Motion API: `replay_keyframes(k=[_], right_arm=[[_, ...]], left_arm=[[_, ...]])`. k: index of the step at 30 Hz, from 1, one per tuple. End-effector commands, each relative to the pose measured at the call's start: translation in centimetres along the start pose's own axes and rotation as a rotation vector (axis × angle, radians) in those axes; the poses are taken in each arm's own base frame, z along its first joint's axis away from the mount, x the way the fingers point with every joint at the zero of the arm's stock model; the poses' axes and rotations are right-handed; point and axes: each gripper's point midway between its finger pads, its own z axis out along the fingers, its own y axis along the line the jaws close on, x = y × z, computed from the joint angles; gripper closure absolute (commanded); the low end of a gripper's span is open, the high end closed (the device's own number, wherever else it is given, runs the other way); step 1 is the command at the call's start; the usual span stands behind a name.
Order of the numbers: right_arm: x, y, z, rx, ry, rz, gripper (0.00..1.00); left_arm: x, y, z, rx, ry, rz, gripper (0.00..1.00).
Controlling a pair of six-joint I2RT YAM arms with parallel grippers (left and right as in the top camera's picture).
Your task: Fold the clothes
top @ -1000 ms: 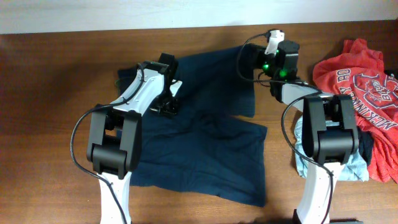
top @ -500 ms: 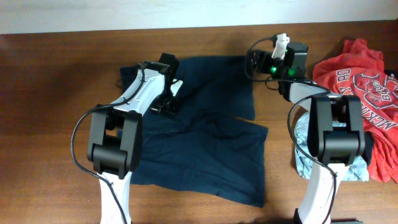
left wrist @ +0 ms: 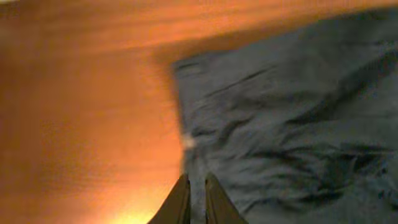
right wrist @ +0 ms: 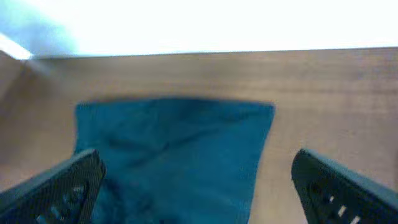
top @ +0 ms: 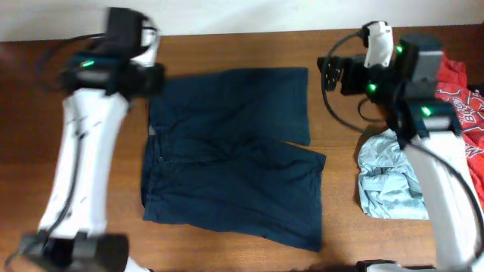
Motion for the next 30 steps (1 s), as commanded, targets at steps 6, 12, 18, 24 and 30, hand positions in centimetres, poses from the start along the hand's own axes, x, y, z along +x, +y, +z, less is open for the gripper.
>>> replay_keyframes(k=[6, 12, 18, 24, 30], right_arm=[[8.6, 5.9, 2.3, -0.076, 0.320, -0.031, 0.26], [19.8, 6.6, 10.8, -0.071, 0.656, -0.081, 0.87], [25.5, 6.6, 15.7, -0.122, 0.739, -0.205, 0.89], [26.8, -0.5, 17.1, 0.165, 0.760, -0.155, 0.89], [27.2, -5.3, 15.3, 0.251, 0.823, -0.058, 0.92]], left_arm=[[2.2, 2.8, 2.5, 0.151, 0.036, -0.119, 0.89], [4.6, -1.5, 11.5, 0.267, 0.099, -0.086, 0.99], [8.4, -4.0, 18.2, 0.312, 0.209, -0.072, 1.00], [11.7, -3.8, 21.9, 0.268, 0.326, -0.049, 1.00], [13.7, -3.6, 23.4, 0.244, 0.387, -0.045, 0.99]])
